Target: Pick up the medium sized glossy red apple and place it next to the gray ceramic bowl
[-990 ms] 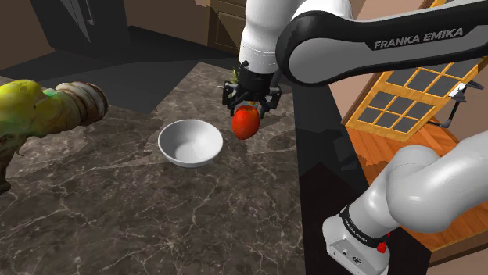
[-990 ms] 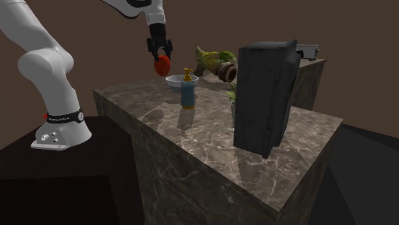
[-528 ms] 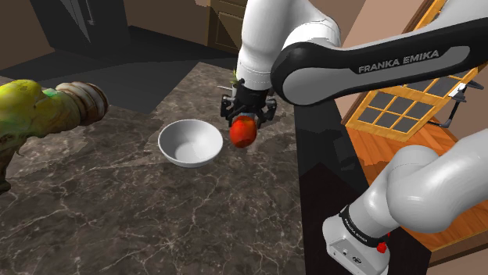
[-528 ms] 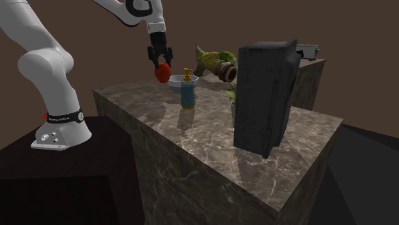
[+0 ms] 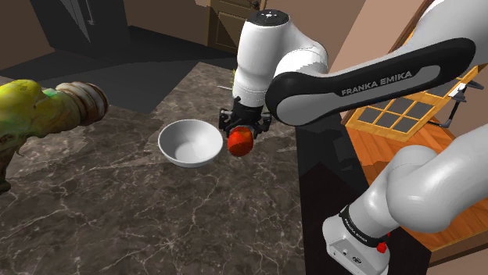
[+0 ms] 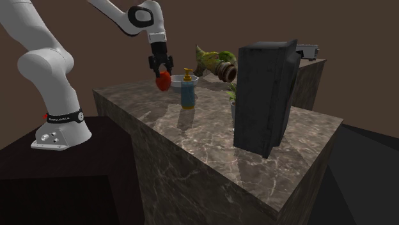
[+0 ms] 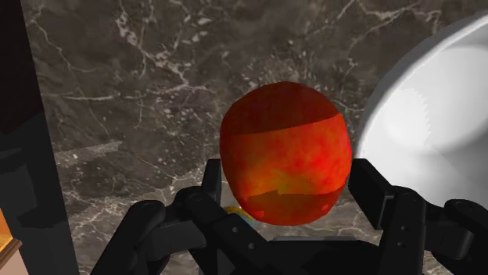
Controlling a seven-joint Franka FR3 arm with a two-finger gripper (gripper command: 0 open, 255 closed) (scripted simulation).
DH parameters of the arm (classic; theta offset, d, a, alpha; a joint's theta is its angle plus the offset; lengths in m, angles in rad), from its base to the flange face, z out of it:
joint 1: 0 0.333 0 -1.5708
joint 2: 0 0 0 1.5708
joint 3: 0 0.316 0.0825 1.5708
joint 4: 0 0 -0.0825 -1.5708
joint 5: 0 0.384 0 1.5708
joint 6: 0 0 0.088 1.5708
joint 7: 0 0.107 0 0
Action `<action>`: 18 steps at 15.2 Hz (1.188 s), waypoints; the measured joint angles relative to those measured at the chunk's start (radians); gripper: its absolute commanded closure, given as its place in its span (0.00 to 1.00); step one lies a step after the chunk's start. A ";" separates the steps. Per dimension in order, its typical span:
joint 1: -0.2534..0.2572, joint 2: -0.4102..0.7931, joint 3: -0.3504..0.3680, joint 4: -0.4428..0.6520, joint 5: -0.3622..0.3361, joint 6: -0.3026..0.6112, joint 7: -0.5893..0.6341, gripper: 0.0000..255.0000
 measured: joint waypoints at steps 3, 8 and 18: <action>-0.004 0.023 0.005 -0.021 -0.013 0.041 0.015 1.00; -0.015 0.070 0.013 -0.043 -0.044 0.110 0.048 1.00; -0.028 0.070 -0.053 0.011 0.059 0.059 -0.033 0.00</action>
